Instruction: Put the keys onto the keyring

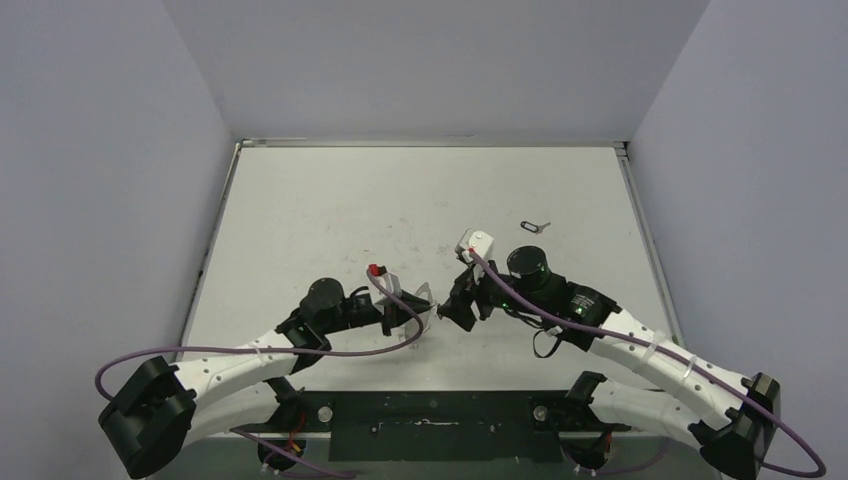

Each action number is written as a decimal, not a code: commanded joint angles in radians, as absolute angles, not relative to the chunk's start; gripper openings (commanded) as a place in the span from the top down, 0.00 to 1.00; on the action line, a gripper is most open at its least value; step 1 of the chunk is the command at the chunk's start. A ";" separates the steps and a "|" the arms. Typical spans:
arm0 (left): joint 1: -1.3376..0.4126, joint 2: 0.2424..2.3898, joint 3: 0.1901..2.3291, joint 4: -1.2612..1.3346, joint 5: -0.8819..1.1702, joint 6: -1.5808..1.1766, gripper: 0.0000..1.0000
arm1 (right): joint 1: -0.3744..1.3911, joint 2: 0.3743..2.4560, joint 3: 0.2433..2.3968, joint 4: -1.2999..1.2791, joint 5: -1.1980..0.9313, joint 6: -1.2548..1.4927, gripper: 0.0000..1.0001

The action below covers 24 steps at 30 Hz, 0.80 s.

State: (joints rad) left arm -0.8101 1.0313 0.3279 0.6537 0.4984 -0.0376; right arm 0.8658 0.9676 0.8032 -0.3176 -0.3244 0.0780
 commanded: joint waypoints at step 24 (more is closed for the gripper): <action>-0.816 0.828 0.270 0.612 0.580 0.043 1.00 | 0.874 0.942 0.537 0.245 -0.701 -0.237 0.69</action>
